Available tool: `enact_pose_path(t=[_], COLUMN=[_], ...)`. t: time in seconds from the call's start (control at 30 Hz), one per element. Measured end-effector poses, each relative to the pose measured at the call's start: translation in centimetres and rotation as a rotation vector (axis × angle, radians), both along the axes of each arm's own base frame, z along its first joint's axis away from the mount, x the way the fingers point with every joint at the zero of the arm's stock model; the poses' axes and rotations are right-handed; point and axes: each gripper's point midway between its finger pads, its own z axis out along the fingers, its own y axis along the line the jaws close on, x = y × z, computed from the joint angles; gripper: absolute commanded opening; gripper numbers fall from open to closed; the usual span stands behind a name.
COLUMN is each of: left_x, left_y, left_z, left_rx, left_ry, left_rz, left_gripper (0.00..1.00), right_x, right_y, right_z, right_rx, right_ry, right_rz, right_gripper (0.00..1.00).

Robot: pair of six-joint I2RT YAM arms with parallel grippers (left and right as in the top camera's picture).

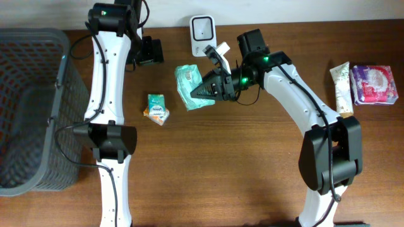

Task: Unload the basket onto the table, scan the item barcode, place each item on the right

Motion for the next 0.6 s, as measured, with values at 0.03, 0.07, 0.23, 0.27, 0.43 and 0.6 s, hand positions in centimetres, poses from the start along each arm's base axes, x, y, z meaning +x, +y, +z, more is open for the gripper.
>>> enact_pose_path(t=[0.03, 0.07, 0.23, 0.27, 0.43, 0.6], left_x=[0.0, 0.0, 0.0, 0.0, 0.0, 0.0], left_y=[0.0, 0.0, 0.0, 0.0, 0.0, 0.0], left_z=[0.0, 0.0, 0.0, 0.0, 0.0, 0.0], left_rx=[0.000, 0.000, 0.000, 0.000, 0.000, 0.000], left_ry=[0.000, 0.000, 0.000, 0.000, 0.001, 0.000], left_rz=[0.000, 0.000, 0.000, 0.000, 0.000, 0.000], left_gripper=[0.99, 0.99, 0.99, 0.99, 0.99, 0.99], right_x=[0.1, 0.2, 1.5, 2.3, 3.5, 3.6], right_y=[0.0, 0.0, -0.1, -0.6, -5.7, -15.3], right_z=[-0.3, -0.5, -3.0, -4.7, -12.2, -16.4], right_rx=[-0.022, -0.036, -0.205, -0.314, -0.824, -1.353], right_ry=[0.017, 0.030, 0.112, 0.149, 0.313, 0.431], right_rz=[-0.010, -0.017, -0.111, -0.180, -0.472, -0.907], right_gripper=[0.15, 0.14, 0.14, 0.14, 0.14, 0.14])
